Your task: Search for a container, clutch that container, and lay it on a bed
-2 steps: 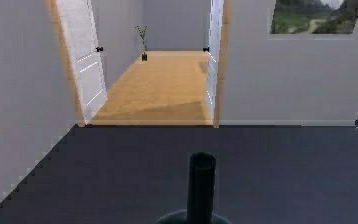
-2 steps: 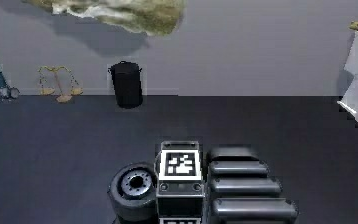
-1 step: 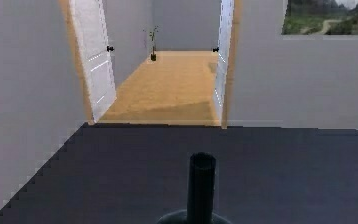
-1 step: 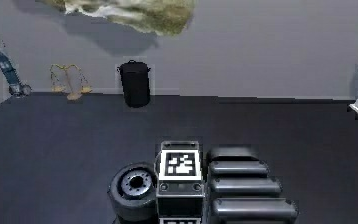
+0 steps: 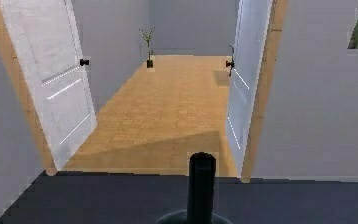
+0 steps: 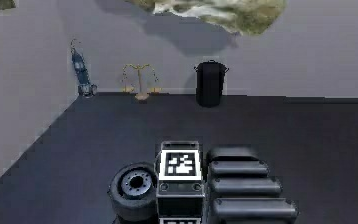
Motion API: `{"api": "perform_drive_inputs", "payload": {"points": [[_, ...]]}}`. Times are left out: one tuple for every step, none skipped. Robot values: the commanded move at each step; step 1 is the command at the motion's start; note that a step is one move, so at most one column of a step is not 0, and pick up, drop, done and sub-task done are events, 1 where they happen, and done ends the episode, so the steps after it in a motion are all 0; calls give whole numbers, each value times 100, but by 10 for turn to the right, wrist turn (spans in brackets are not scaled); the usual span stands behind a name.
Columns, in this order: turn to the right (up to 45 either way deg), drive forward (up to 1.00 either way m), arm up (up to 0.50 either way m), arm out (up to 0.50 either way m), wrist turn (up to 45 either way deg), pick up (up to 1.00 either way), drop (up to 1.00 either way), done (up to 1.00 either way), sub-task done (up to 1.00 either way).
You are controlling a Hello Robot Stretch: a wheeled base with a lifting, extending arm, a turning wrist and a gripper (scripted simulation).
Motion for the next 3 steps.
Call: {"api": "perform_drive_inputs", "payload": {"points": [[0, 100, 0, 0, 0, 0, 0, 0, 0], [-90, 0, 0, 0, 0, 0, 0, 0, 0], [0, 15, 0, 0, 0, 0, 0, 0, 0]]}}
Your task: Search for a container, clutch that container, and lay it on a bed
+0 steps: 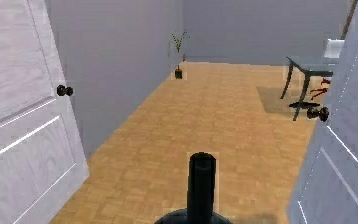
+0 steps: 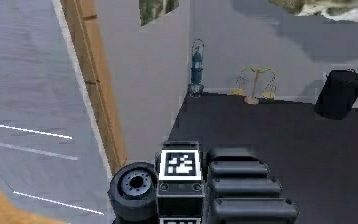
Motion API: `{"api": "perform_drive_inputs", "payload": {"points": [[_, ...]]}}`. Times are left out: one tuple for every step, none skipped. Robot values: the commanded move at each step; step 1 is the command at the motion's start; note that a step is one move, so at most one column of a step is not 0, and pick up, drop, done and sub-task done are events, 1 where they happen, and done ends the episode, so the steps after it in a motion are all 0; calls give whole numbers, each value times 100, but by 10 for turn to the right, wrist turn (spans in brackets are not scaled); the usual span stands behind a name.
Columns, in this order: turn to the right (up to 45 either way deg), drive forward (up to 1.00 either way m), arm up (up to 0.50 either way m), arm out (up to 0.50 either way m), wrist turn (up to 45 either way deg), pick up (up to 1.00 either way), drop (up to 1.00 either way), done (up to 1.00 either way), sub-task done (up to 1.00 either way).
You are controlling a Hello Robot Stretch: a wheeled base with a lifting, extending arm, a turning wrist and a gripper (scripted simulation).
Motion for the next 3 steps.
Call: {"api": "perform_drive_inputs", "payload": {"points": [[120, 0, 0, 0, 0, 0, 0, 0, 0], [0, 100, 0, 0, 0, 0, 0, 0, 0], [0, 50, 0, 0, 0, 0, 0, 0, 0]]}}
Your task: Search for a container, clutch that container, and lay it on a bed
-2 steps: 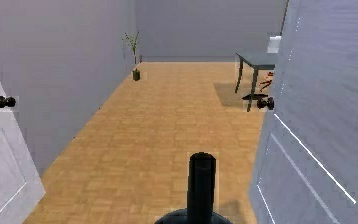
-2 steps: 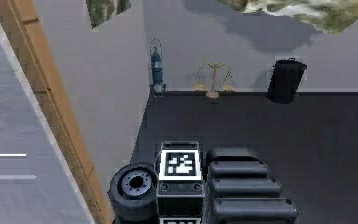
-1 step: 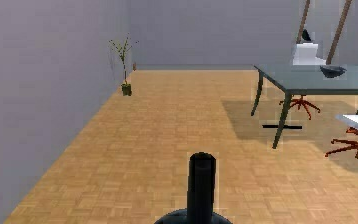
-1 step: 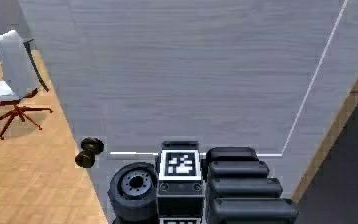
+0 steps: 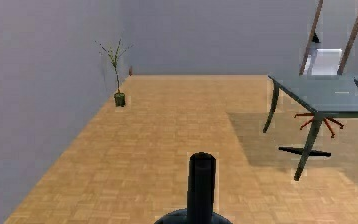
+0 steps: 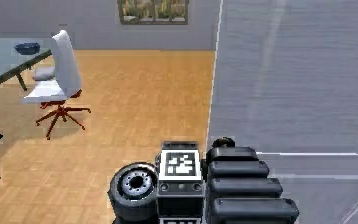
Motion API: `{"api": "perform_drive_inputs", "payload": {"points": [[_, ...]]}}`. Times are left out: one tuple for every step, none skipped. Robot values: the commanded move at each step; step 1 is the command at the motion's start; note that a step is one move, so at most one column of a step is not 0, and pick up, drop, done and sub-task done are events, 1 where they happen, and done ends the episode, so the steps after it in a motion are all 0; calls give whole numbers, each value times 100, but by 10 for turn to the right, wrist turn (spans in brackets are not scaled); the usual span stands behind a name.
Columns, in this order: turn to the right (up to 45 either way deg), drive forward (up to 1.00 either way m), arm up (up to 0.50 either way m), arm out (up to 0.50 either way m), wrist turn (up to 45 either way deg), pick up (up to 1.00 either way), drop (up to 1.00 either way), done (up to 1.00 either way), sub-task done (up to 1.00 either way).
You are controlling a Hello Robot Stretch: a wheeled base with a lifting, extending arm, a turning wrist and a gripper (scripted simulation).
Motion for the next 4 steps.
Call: {"api": "perform_drive_inputs", "payload": {"points": [[420, 0, 0, 0, 0, 0, 0, 0, 0], [0, 30, 0, 0, 0, 0, 0, 0, 0], [30, 0, 0, 0, 0, 0, 0, 0, 0], [0, 20, 0, 0, 0, 0, 0, 0, 0]]}}
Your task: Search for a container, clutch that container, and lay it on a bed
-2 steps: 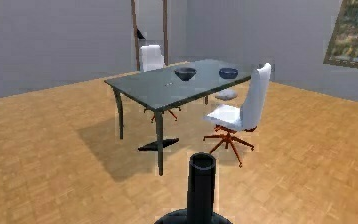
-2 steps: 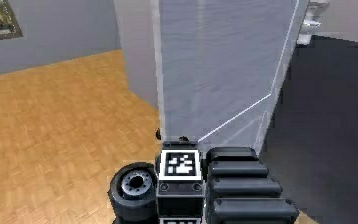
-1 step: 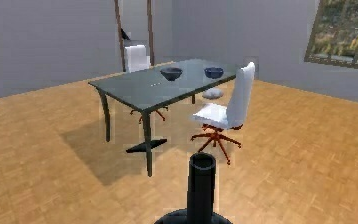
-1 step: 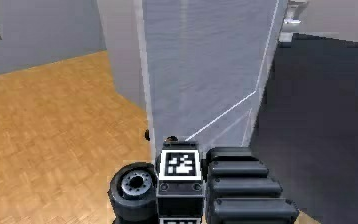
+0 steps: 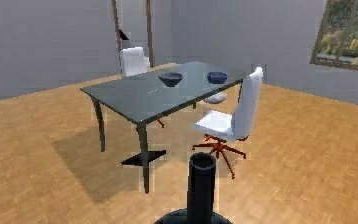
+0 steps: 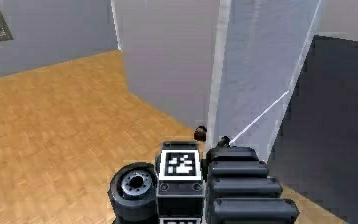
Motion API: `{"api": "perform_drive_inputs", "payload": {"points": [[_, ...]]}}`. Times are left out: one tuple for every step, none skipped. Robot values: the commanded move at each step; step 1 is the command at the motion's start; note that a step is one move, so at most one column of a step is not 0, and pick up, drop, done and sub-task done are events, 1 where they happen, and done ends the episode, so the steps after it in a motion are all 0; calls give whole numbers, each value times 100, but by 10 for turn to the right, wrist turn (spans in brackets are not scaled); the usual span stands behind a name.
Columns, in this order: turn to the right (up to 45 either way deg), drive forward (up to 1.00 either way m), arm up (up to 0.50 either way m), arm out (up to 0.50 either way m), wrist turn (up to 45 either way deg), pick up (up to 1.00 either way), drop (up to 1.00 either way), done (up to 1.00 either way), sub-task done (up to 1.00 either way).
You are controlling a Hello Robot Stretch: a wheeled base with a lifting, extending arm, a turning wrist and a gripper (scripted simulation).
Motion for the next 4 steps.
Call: {"api": "perform_drive_inputs", "payload": {"points": [[390, 0, 0, 0, 0, 0, 0, 0, 0], [0, 85, 0, 0, 0, 0, 0, 0, 0], [450, 0, 0, 0, 0, 0, 0, 0, 0], [450, 0, 0, 0, 0, 0, 0, 0, 0]]}}
